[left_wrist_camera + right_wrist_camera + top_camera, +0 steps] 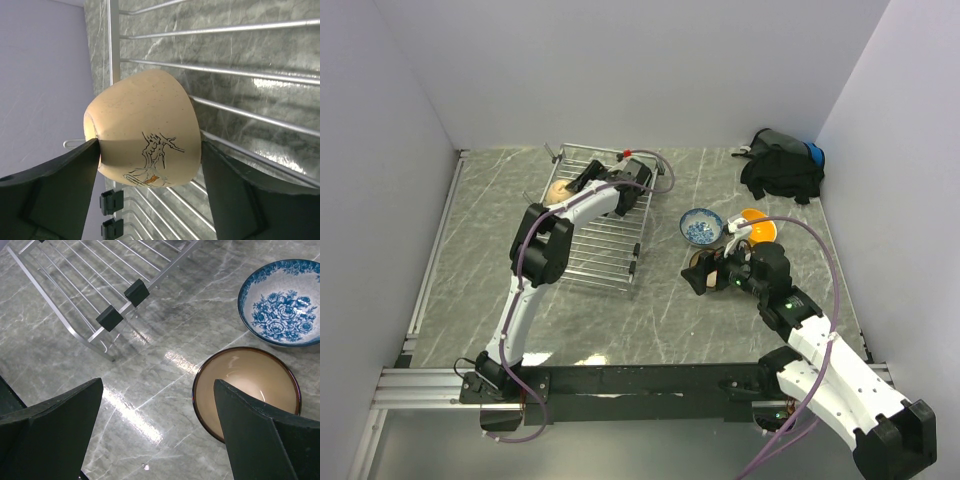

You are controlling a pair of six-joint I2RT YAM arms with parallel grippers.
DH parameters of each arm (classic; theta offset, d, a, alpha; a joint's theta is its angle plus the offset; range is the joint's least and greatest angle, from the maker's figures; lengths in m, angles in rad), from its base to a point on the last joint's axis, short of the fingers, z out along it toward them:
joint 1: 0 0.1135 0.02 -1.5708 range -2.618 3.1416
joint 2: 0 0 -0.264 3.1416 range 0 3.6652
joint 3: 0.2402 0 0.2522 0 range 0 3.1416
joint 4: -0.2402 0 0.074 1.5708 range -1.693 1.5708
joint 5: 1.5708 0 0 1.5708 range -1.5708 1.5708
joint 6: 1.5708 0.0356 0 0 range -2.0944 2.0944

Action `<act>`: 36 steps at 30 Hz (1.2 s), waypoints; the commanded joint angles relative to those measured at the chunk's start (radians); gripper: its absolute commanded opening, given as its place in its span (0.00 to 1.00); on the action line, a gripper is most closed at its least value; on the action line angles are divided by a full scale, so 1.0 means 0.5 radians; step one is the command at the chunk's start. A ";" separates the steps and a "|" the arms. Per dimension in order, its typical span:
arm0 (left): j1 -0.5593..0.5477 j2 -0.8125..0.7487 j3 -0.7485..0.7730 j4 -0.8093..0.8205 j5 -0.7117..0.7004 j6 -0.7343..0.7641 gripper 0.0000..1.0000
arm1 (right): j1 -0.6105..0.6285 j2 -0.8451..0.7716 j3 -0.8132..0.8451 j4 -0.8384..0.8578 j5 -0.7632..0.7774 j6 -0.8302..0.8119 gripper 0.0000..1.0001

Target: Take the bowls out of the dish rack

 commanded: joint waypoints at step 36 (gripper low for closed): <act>0.191 -1.154 -0.383 0.119 1.266 -0.798 0.51 | 0.196 1.405 0.486 2.096 -0.838 0.431 1.00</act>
